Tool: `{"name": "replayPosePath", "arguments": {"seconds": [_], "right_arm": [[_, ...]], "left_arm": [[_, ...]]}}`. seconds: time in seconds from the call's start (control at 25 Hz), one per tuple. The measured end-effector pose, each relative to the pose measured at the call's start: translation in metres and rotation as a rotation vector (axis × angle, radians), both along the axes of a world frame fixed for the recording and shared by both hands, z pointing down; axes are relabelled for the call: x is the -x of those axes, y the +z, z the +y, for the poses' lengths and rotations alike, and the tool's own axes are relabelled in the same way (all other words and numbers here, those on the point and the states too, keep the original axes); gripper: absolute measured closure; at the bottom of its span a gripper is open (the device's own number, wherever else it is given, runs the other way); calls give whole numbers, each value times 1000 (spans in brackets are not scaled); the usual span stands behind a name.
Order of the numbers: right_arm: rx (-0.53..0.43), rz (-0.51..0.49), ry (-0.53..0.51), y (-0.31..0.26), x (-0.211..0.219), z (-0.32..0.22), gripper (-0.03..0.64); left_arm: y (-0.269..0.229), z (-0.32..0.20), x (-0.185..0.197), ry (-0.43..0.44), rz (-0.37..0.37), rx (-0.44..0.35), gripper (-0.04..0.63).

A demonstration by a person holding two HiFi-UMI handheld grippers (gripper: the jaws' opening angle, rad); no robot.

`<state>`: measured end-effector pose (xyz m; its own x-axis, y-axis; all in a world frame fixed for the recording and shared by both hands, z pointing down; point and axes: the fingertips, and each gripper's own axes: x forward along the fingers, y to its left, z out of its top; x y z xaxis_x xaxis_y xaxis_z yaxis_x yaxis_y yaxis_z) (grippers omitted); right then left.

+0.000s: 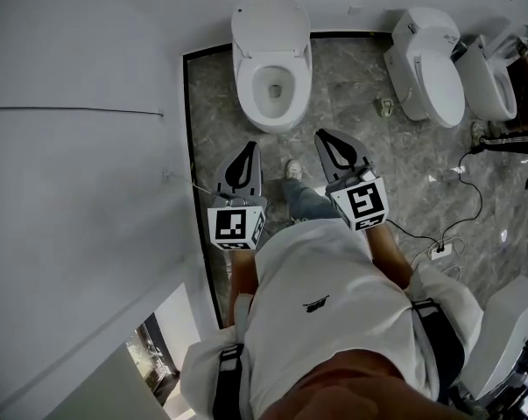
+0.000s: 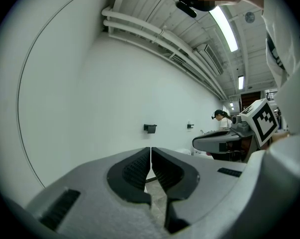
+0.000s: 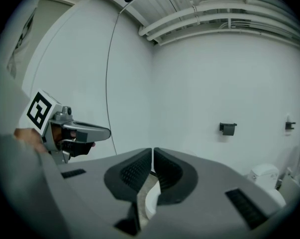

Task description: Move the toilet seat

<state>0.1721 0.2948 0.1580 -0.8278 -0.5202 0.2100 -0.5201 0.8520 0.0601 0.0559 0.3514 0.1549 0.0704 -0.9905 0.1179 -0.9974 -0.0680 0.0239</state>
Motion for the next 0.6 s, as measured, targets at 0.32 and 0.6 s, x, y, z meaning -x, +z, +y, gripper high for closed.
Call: {"name": "replayPosePath", "arguments": {"seconds": [0.32,0.6], "right_arm": [[4,-2,7,-3,31,-40,581],[9,-17,-2,-7,61,-82,581]], "left_arm": [[-1,-39,30,-3,6,9,563],[-2,-80,55,-12,3,15,563]]}}
